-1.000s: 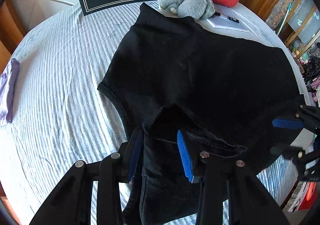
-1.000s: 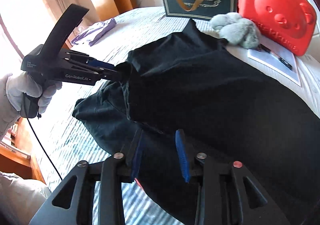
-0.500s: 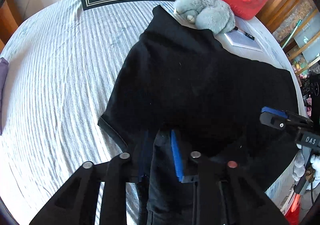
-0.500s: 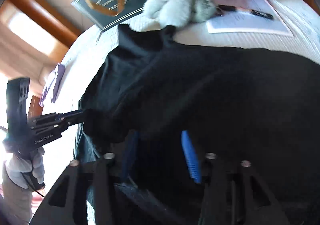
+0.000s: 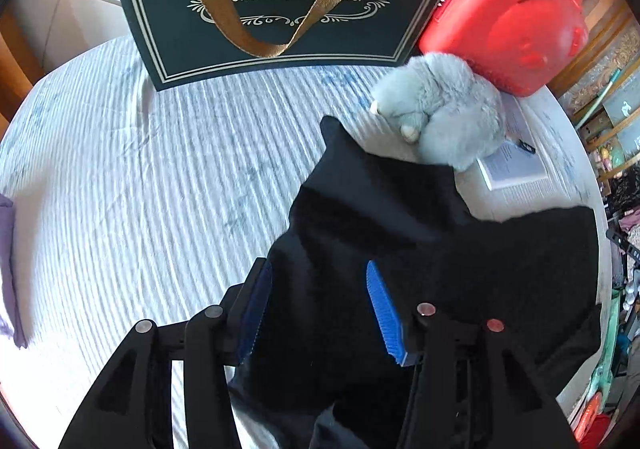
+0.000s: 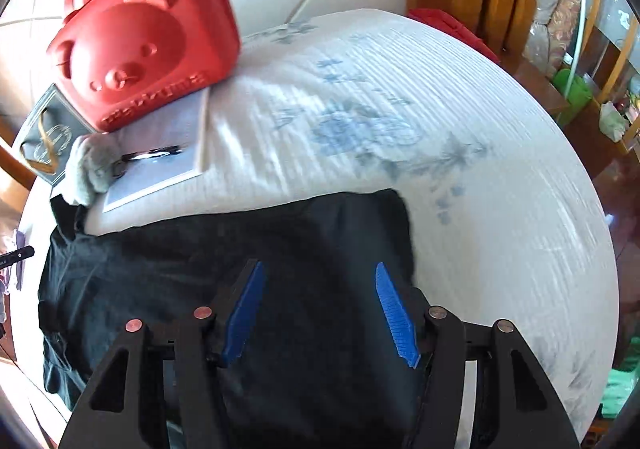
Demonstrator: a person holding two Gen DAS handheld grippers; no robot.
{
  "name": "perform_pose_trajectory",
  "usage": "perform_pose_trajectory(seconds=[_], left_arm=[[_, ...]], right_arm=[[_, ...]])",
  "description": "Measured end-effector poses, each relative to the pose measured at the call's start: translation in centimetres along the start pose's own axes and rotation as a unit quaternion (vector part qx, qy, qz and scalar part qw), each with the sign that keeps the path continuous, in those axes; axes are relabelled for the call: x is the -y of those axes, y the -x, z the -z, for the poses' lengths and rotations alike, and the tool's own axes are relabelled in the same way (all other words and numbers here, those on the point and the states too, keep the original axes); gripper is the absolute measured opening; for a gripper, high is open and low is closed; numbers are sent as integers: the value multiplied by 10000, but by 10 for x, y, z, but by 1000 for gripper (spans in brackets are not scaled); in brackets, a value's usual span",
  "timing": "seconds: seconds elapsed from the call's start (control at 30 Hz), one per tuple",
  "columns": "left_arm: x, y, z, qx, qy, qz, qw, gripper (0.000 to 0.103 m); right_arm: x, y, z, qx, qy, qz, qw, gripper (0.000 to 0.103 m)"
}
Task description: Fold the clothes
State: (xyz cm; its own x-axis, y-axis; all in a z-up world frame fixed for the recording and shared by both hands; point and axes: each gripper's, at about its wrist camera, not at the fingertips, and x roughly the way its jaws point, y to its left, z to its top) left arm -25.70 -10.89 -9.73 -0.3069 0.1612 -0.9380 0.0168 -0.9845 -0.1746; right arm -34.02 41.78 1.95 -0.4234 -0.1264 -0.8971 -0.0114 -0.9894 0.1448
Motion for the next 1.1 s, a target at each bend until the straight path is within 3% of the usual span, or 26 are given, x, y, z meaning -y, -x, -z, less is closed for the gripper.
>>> perform_pose_trajectory(seconds=[0.17,0.37,0.53,0.57,0.6,0.63,0.67,0.7,0.8,0.93,1.1], left_arm=[[12,-25,-34,11,-92,-166,9998,51],[14,-37,-48,-72,-332,-319,9989,51],[6,-48,-58,-84,-234,-364,9990,52],[4,-52,-58,-133,-197,-323,9992,52],[6,-54,-57,-164,-255,-261,9992,52],[9,-55,-56,-164,-361,-284,9988,50],[12,-56,-55,-160,-464,-310,9983,41],[14,-54,-54,-117,-522,-371,9979,1],[16,-30,-48,177,-533,-285,9980,3],[18,31,-20,610,-812,-13,9948,3],[24,100,47,1151,-1241,43,9856,4]], right_arm=[[41,-29,-29,-158,-194,-115,9996,67],[37,-57,-44,-366,171,101,9991,69],[38,-76,-48,-607,67,7,9981,69],[34,-79,-47,-670,136,53,9976,62],[27,-79,-46,-666,345,193,9970,42],[20,-80,-44,-662,553,332,9957,35],[14,-80,-43,-662,720,422,9943,16],[11,-79,-43,-679,759,363,9941,9],[3,-68,-43,-506,934,344,9937,9],[11,-23,-30,51,892,-40,9960,9],[22,45,24,657,952,-523,9919,9]])
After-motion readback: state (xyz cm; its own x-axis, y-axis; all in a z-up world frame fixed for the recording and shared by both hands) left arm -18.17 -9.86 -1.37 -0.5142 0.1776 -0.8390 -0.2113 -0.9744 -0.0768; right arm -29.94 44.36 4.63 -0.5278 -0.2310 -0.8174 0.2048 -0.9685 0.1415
